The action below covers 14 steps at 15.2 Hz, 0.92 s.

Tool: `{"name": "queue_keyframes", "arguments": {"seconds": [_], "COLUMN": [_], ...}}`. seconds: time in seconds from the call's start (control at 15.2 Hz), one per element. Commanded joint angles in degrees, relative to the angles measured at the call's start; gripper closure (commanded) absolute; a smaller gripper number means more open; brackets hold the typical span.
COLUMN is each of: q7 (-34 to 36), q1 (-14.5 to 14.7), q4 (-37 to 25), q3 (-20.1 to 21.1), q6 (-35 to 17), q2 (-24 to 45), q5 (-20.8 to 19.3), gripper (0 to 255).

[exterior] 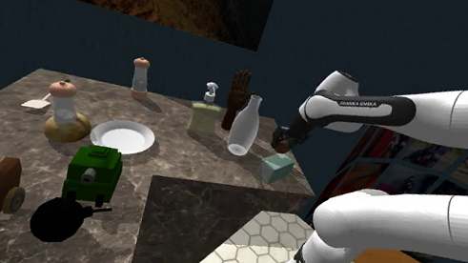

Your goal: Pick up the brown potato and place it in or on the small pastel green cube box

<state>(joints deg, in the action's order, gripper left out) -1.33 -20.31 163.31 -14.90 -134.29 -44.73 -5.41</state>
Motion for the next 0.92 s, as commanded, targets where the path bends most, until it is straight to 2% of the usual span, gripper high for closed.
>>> {"name": "queue_keyframes", "arguments": {"seconds": [0.0,0.13,0.2,0.53,0.73,0.86], "q7": [-0.02,-0.02,-0.02,-0.02,0.14,0.16], "q1": [-0.01,-0.01,0.0,0.0,-0.61,-0.72], "q4": [0.03,0.03,0.03,0.03,-3.12,-4.08], "q3": [-0.02,-0.02,-0.02,-0.02,0.86,1.07], "q6": [-0.08,-0.08,-0.08,-0.08,7.79,9.75], "q2": [0.03,0.03,0.03,0.03,-4.67,-5.67], "q5": [-0.01,-0.01,-0.01,-0.01,0.1,0.16], "gripper": [255,255,0,0,0,0]}}
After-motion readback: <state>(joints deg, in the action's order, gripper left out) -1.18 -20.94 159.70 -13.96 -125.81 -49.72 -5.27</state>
